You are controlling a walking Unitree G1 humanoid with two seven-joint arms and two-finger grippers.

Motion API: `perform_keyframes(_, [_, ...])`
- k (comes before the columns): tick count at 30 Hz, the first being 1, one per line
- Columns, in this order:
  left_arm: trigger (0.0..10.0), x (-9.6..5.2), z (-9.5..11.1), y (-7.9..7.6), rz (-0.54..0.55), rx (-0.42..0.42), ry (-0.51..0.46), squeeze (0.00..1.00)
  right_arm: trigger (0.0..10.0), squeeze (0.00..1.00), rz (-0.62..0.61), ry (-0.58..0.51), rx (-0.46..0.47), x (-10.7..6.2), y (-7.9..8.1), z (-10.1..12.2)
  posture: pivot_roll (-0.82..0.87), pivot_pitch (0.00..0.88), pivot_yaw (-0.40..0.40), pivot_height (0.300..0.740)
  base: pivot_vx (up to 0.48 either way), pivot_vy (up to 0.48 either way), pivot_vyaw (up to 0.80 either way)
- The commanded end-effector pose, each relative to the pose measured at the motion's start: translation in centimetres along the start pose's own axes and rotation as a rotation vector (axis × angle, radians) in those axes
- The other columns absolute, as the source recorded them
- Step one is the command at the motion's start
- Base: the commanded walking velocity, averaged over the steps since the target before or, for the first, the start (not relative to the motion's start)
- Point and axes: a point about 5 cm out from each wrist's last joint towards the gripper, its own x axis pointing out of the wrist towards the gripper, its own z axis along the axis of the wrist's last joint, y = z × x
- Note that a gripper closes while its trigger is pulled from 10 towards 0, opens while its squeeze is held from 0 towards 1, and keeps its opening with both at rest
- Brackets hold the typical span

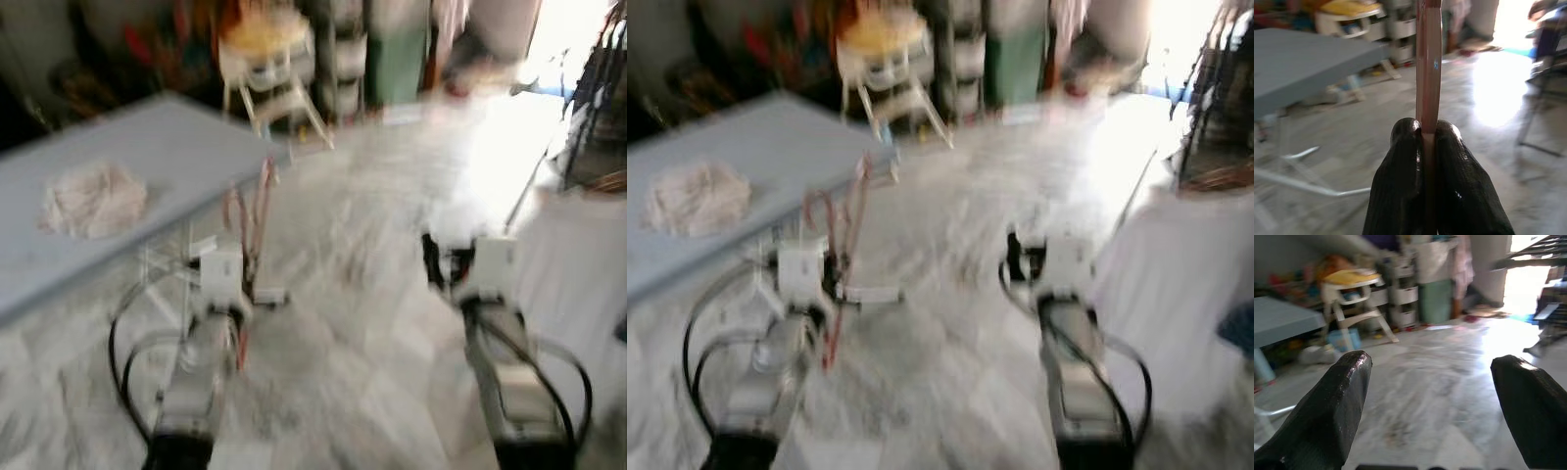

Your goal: Hang hanger

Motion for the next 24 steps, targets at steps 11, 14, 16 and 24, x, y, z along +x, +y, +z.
perform_keyframes(11, [10.0, -0.18, 0.29, 0.95, 0.046, -0.021, -0.012, 0.0, 10.0, 0.0, 0.052, -0.017, -0.001, 0.79, 1.04, 0.68, -0.13, 0.0, 0.066, 0.74, 0.0, 0.122, 0.0])
perform_keyframes(14, [10.0, -0.26, 0.16, 0.96, 0.047, -0.015, -0.01, 0.0, 10.0, 0.0, 0.057, -0.017, -0.002, 0.83, 1.18, 0.69, -0.13, 0.0, 0.064, 0.74, 0.0, 0.26, 0.0])
perform_keyframes(16, [10.0, -0.25, 0.16, 0.91, 0.037, -0.011, -0.014, 0.0, 10.0, 0.0, 0.061, -0.015, 0.002, 0.84, 1.26, 0.62, -0.13, 0.0, 0.063, 0.74, 0.0, 0.48, 0.0])
perform_keyframes(24, [10.0, -0.08, 0.39, 0.89, 0.016, 0.025, -0.026, 0.0, 10.0, 0.0, 0.061, -0.008, 0.007, 0.84, 1.29, 0.49, -0.13, 0.0, 0.074, 0.74, 0.0, 0.48, -0.7])
